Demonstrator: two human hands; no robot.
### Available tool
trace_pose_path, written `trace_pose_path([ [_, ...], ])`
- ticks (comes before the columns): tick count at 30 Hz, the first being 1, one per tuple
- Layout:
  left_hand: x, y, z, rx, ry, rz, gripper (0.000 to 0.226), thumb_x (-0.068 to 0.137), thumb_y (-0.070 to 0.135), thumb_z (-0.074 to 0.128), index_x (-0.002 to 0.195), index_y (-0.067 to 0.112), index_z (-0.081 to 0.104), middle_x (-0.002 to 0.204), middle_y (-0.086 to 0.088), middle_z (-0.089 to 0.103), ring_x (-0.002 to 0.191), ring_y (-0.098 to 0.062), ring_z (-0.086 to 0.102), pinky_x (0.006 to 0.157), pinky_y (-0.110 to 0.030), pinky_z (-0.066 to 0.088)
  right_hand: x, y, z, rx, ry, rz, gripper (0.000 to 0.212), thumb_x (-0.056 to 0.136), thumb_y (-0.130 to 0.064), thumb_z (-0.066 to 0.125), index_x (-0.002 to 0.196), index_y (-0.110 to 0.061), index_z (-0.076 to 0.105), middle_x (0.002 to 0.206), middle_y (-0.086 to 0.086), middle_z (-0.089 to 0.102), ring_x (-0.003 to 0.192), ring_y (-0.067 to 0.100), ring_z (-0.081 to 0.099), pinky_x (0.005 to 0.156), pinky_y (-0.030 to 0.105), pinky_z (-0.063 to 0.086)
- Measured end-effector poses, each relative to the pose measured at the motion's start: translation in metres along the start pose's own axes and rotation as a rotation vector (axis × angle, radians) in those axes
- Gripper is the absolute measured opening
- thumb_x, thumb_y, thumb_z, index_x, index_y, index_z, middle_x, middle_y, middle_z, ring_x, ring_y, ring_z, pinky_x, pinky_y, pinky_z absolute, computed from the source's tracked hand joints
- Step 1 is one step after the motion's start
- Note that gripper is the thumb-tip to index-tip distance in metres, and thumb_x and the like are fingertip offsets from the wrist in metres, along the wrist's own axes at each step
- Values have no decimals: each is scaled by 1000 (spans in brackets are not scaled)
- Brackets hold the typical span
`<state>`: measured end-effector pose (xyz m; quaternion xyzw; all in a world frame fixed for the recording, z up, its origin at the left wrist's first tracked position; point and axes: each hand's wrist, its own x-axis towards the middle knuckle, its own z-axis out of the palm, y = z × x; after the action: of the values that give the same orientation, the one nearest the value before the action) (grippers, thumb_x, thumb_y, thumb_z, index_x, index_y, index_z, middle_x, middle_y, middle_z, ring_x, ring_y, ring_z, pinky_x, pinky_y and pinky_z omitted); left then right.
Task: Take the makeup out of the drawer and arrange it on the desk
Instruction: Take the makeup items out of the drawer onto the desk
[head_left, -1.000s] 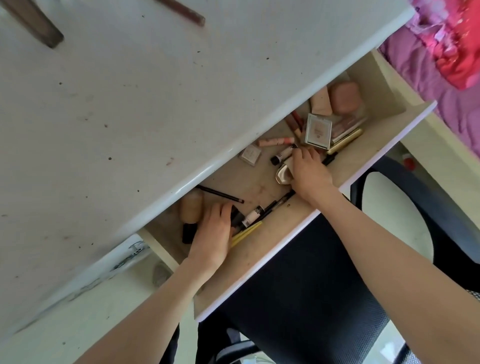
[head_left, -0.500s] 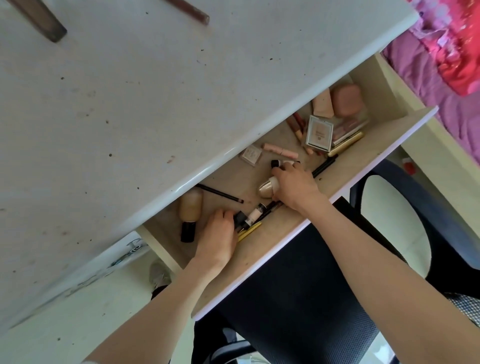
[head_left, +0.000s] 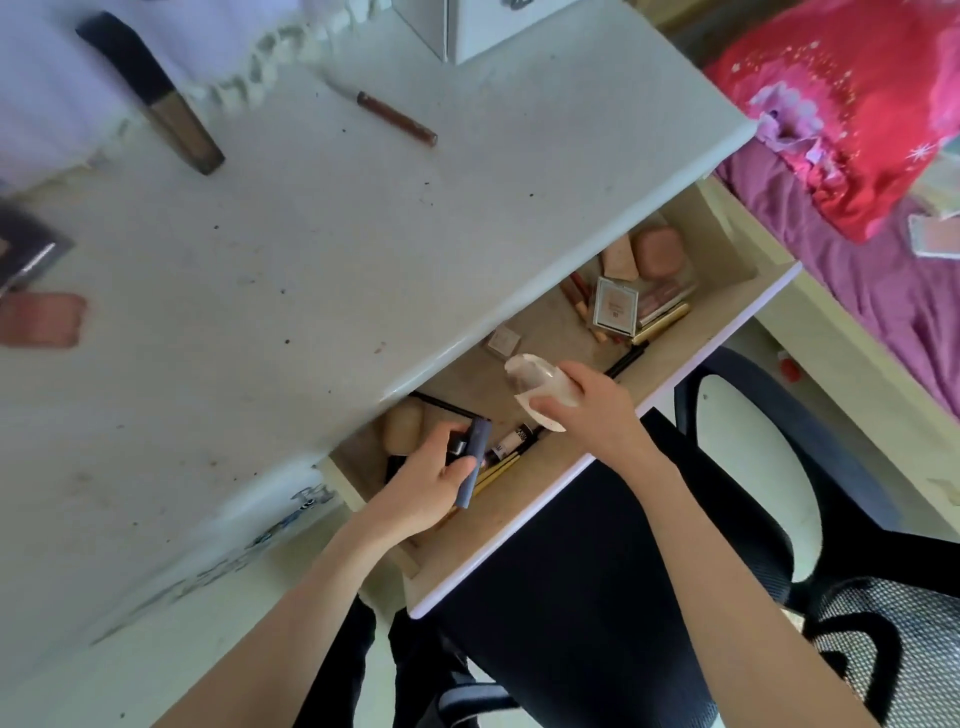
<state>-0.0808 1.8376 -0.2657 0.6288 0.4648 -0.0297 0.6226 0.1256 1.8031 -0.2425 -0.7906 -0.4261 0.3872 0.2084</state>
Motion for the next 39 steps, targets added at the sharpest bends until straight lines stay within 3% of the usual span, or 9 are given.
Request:
trace_pose_path([
  [2, -14, 11, -14, -47, 45, 44, 24, 97, 19, 42, 112, 37, 38, 101, 18, 58, 85, 7, 60, 68, -11, 44, -6, -20, -6, 138, 28, 12, 20, 81, -32, 67, 97, -27, 56, 83, -15, 58, 77, 2, 54, 57, 14, 36],
  [7, -44, 30, -53, -132, 233, 159, 26, 97, 12, 43, 106, 37, 41, 96, 9, 62, 78, 3, 62, 67, -14, 46, -10, -72, -5, 315, 65, -59, 19, 82, -33, 68, 97, -27, 58, 84, -11, 61, 77, 4, 57, 60, 14, 42],
  [11, -53, 30, -93, -130, 405, 210, 26, 96, 9, 43, 118, 21, 40, 108, -1, 58, 95, -15, 58, 80, -26, 49, 6, -116, 19, 342, 102, -115, 23, 81, -30, 69, 102, -28, 60, 90, -10, 64, 83, 6, 58, 67, 13, 44],
  [14, -50, 21, -127, -168, 617, 172, 27, 95, 10, 45, 118, 23, 40, 108, 2, 51, 95, -16, 52, 76, -24, 42, 24, -149, 46, 378, 138, -135, 25, 81, -31, 70, 104, -28, 61, 92, -11, 65, 85, 6, 58, 69, 14, 44],
  [18, -45, 3, -176, -324, 818, 86, 29, 93, 7, 48, 122, 9, 43, 104, -1, 49, 90, -14, 48, 60, -6, 38, 52, -192, 80, 368, 169, -166, 22, 79, -24, 71, 99, -23, 62, 86, -8, 65, 83, 12, 60, 74, 23, 48],
  [20, -41, -5, -199, -361, 870, 66, 29, 92, 6, 49, 121, 6, 44, 103, -3, 49, 90, -15, 48, 58, -10, 35, 65, -213, 96, 334, 175, -201, 24, 77, -23, 73, 99, -17, 63, 87, -6, 65, 83, 12, 60, 75, 21, 47],
  [30, -26, -17, -256, -501, 848, 5, 16, 91, 9, 53, 103, 16, 44, 87, 11, 50, 77, -2, 50, 62, -15, 38, 116, -277, 148, 150, 125, -360, 29, 78, -20, 73, 103, -13, 60, 98, 3, 64, 88, 18, 58, 79, 28, 46],
  [34, -20, -15, -264, -485, 801, 11, 18, 89, 13, 57, 104, 19, 49, 88, 13, 55, 81, -6, 54, 67, -21, 41, 123, -280, 156, 117, 134, -378, 34, 81, -21, 71, 111, -14, 59, 106, 3, 62, 91, 15, 56, 78, 21, 42],
  [39, -19, -9, -249, -328, 622, -2, 17, 85, 17, 62, 101, 21, 56, 86, 13, 60, 81, -8, 57, 64, -19, 43, 117, -259, 139, 16, 39, -425, 52, 84, -15, 67, 132, -15, 48, 127, 5, 50, 111, 18, 51, 96, 28, 43],
])
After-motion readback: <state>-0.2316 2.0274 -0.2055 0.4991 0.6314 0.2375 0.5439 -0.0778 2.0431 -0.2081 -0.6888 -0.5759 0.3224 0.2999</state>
